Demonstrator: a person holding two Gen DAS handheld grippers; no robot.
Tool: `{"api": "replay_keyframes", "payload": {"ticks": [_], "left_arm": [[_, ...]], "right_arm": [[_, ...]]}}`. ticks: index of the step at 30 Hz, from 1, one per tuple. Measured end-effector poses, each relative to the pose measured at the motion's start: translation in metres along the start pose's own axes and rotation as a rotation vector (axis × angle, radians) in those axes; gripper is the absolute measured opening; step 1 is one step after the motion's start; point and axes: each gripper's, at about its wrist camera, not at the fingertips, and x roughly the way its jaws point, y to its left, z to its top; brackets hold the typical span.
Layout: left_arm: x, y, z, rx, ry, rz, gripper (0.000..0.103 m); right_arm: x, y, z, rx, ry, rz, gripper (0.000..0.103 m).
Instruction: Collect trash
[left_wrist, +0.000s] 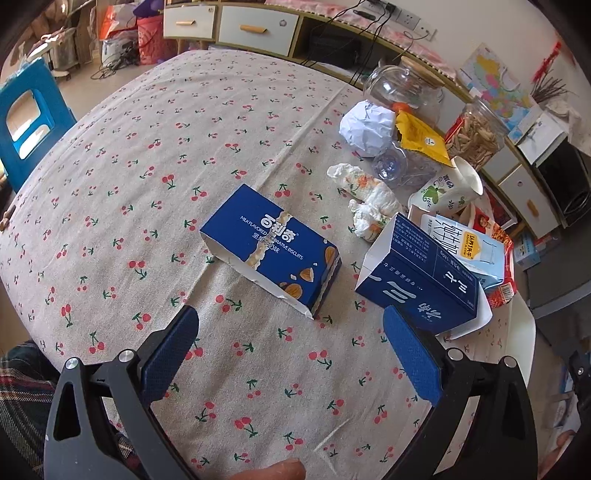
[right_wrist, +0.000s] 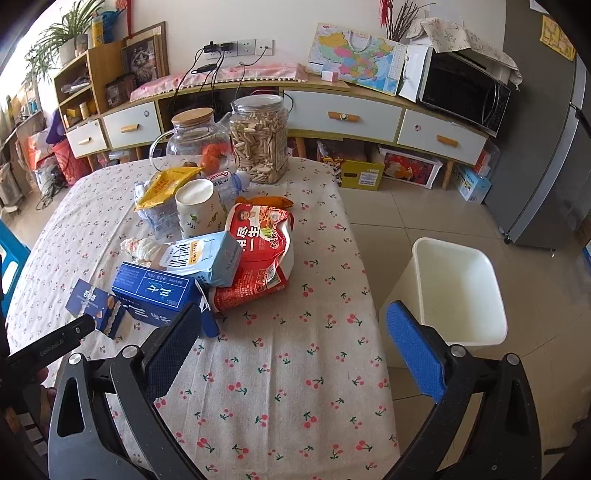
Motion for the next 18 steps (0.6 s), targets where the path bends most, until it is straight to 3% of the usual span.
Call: {"api": "replay_keyframes", "payload": {"ticks": [5,10,11,13,15,18], "left_arm": [[-0.025,-0.006,0.014,-0.018,-0.084,-0.035,0.097],[-0.059,-0.016,0.036,-0.004,-0.264,-0.082,0.097],[-0.056,-0.020,0.039,0.025,-0.259,-0.083,0.097],[-0.039,-0.032,0.044,0.117,-0.159,-0.033,0.097],[-0.027,-0.033,0.043,0.120,-0.132,0.054,0.097],[-0.013,-0.027,0.042,0.081,-0.088,0.093,0.097]], "right_arm": [[0.013,-0.012,0.020,-0.014,0.043,0.001,0.096],[0.031,-0.024,0.033,0.033,0.059,0.012,0.096],[0.036,-0.027,0.033,0.051,0.065,0.022,0.096],[0.047,-0.031,0.033,0.080,0.087,0.035,0.096],[0.053,-0.037,0.035,0.107,0.111,0.054,0.096],[0.052,-0.040,0.039,0.125,0.096,0.069,0.096]]}}
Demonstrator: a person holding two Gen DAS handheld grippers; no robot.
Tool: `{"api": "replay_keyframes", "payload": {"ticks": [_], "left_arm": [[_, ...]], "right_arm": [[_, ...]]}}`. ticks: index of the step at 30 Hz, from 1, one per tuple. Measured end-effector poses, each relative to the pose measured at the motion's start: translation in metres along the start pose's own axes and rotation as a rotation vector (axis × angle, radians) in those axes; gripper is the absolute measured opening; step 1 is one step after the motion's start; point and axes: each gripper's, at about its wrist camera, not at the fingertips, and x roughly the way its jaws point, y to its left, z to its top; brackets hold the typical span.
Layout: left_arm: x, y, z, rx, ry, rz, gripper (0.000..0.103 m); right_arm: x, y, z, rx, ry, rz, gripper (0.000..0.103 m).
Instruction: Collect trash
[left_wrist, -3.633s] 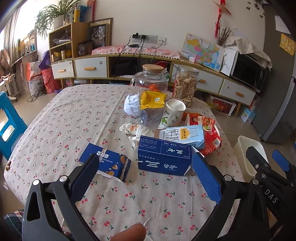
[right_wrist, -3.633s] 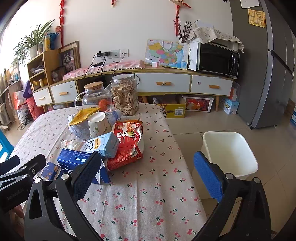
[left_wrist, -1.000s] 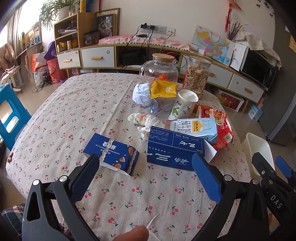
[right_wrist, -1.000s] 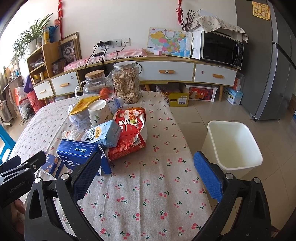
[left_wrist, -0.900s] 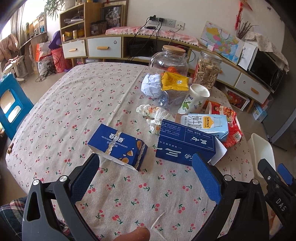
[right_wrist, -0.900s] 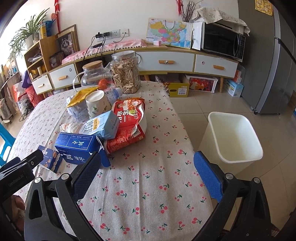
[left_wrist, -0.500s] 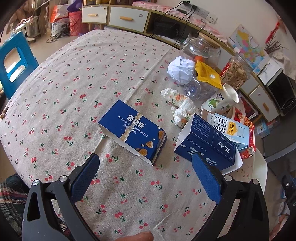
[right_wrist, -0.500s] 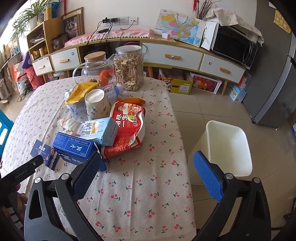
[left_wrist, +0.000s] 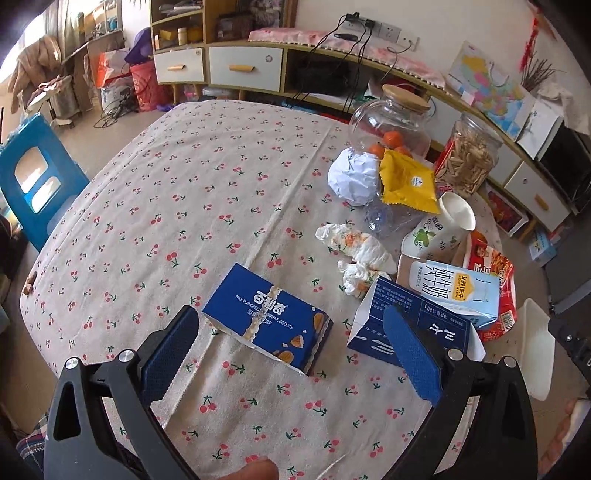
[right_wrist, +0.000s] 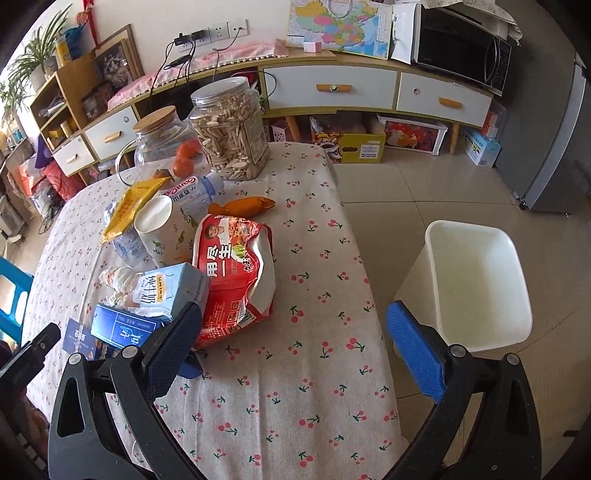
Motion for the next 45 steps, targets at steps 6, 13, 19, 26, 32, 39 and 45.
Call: {"api": "replay_keyframes", "payload": {"ticks": [6,13,19,26,32,39,45], "left_arm": [[0.036,0.027,0.002,-0.246,0.145,0.099,0.097],[0.077,0.035,0.008,-0.392,0.236,0.142,0.071],[0.091,0.027,0.013,-0.373,0.246,0.179,0.076],[0.087,0.027,0.009,-0.259,0.271,0.127,0.063],[0.057,0.048,-0.010,-0.130,0.304,-0.055,0.057],[0.038,0.065,-0.019,-0.023,0.225,-0.061,0.057],[0.046,0.058,-0.019,-0.044,0.227,-0.115,0.057]], "right_arm": [[0.003,-0.009,0.009,0.051,0.027,0.085,0.096],[-0.012,0.018,0.011,-0.106,-0.048,0.196,0.096],[-0.009,0.067,-0.003,-0.431,-0.104,0.241,0.096],[0.001,0.104,-0.028,-0.703,-0.086,0.284,0.096],[0.010,0.119,-0.034,-0.768,-0.047,0.303,0.096],[0.030,0.154,-0.035,-0.820,-0.015,0.319,0.096],[0.047,0.176,-0.049,-0.884,0.059,0.311,0.068]]}}
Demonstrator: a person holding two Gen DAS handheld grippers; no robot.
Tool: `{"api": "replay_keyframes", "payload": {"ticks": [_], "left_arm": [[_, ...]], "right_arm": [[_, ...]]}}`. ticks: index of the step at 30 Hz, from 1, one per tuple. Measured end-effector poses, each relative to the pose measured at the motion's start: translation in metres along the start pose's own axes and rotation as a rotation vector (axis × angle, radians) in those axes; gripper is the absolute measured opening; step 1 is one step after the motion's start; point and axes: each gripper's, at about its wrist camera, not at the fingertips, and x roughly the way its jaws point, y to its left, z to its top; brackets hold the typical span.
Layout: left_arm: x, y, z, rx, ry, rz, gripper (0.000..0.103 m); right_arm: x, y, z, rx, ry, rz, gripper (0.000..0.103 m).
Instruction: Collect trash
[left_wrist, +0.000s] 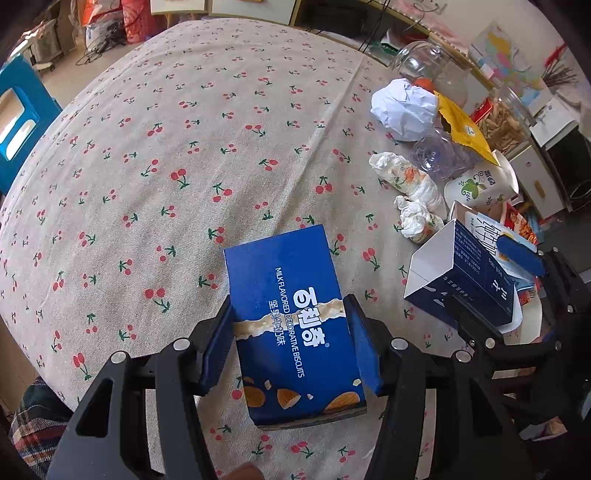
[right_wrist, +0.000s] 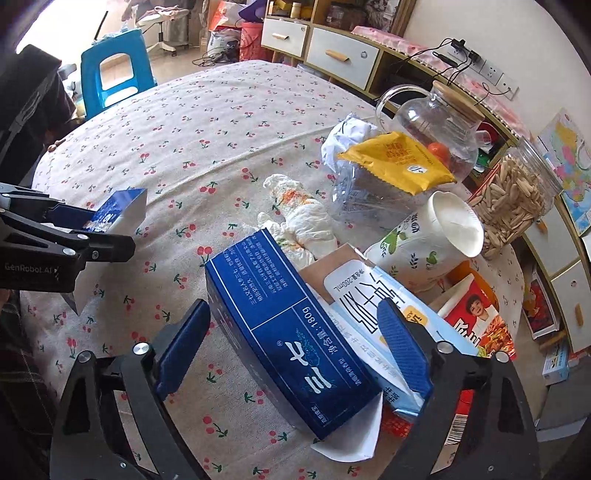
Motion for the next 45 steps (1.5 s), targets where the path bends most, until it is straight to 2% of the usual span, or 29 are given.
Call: {"api": "replay_keyframes", "payload": {"ticks": [1,2,4,5,13,21,28,32,34,36,40,45], "left_arm": [[-0.001,-0.001,0.000,-0.001,-0.005,-0.008,0.057],[-0.001,-0.002,0.000,0.000,-0.010,-0.014,0.057],[-0.001,-0.004,0.001,0.003,-0.019,-0.023,0.057],[-0.002,-0.005,0.001,0.005,-0.023,-0.024,0.057],[-0.013,-0.006,-0.003,0.010,-0.078,-0.028,0.057],[-0.033,-0.026,-0.003,0.068,-0.141,-0.008,0.057],[-0.041,-0.051,-0.002,0.100,-0.155,-0.051,0.057],[-0.042,-0.074,-0.004,0.134,-0.159,-0.078,0.057],[-0.042,-0.087,-0.005,0.151,-0.158,-0.099,0.057],[-0.043,-0.103,-0.006,0.176,-0.157,-0.119,0.057],[-0.047,-0.140,-0.010,0.239,-0.165,-0.161,0.057],[-0.051,-0.192,-0.014,0.321,-0.167,-0.223,0.057]], "right_arm": [[0.003,0.001,-0.002,0.004,0.022,0.014,0.065],[0.003,0.001,-0.003,0.010,0.019,0.019,0.054],[-0.004,0.001,-0.005,0.031,0.015,0.093,0.039],[-0.007,0.001,-0.006,0.037,0.013,0.111,0.037],[-0.053,-0.001,-0.014,0.094,-0.116,0.139,0.037],[-0.106,-0.044,-0.022,0.255,-0.291,0.087,0.037],[-0.136,-0.105,-0.051,0.461,-0.391,-0.065,0.038],[-0.151,-0.150,-0.087,0.645,-0.412,-0.198,0.038],[-0.159,-0.173,-0.108,0.746,-0.418,-0.296,0.038],[-0.162,-0.195,-0.132,0.852,-0.398,-0.388,0.038],[-0.155,-0.243,-0.187,1.098,-0.308,-0.514,0.038],[-0.143,-0.280,-0.240,1.298,-0.214,-0.580,0.040]]}}
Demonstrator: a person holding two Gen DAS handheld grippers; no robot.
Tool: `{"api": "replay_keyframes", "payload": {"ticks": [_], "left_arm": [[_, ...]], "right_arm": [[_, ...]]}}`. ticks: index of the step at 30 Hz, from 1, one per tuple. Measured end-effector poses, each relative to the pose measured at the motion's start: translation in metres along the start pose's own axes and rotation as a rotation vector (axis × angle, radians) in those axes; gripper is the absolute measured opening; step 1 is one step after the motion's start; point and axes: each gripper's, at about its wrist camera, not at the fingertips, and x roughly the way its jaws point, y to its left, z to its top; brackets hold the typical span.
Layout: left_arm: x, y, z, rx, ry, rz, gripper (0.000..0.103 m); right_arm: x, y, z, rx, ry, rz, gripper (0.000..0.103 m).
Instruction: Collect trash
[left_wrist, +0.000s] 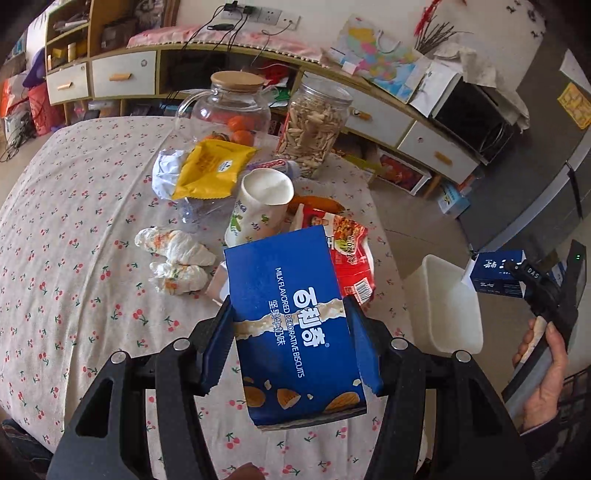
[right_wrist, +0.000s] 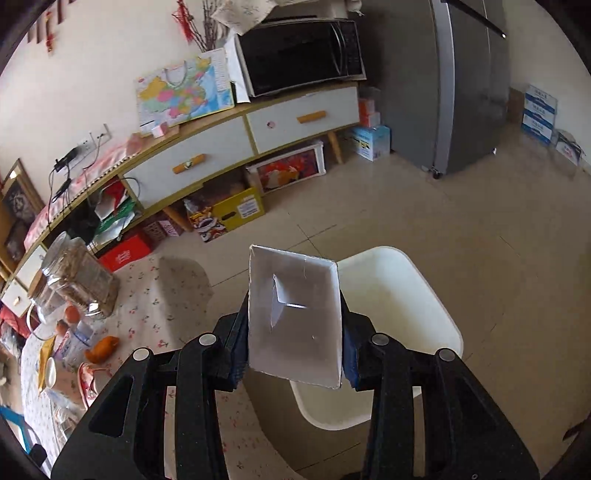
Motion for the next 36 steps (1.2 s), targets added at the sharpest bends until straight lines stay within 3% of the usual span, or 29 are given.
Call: {"api": "replay_keyframes", "payload": {"ticks": [1,4,6,8,16,22,27,30,33,36], "left_arm": [[0.003,-0.011,0.003,0.015,0.002,-0.014,0.057],[0.015,-0.048,0.012,0.064,0.010,-0.059,0.057],[0.025,-0.076,0.018,0.103,0.016,-0.092,0.057],[0.034,-0.105,0.021,0.144,0.017,-0.125,0.057],[0.082,-0.210,0.030,0.257,0.068,-0.222,0.057],[0.116,-0.278,0.027,0.339,0.104,-0.246,0.057],[0.138,-0.319,0.020,0.379,0.115,-0.251,0.058],[0.152,-0.336,0.018,0.375,0.128,-0.247,0.069],[0.157,-0.345,0.015,0.380,0.139,-0.246,0.073],[0.149,-0.343,0.011,0.403,0.107,-0.225,0.082]], "right_arm": [[0.004,-0.008,-0.001,0.022,0.012,-0.025,0.040],[0.009,-0.028,0.000,0.083,0.022,-0.103,0.065],[0.002,-0.044,0.001,0.125,0.000,-0.125,0.088],[-0.010,-0.058,0.002,0.168,-0.036,-0.144,0.093],[-0.046,-0.111,0.011,0.335,-0.141,-0.175,0.096],[-0.064,-0.139,0.017,0.407,-0.210,-0.234,0.096],[-0.074,-0.153,0.019,0.438,-0.235,-0.234,0.096],[-0.077,-0.163,0.018,0.475,-0.236,-0.224,0.096],[-0.078,-0.168,0.019,0.486,-0.237,-0.245,0.096],[-0.079,-0.167,0.019,0.468,-0.250,-0.275,0.096]]}}
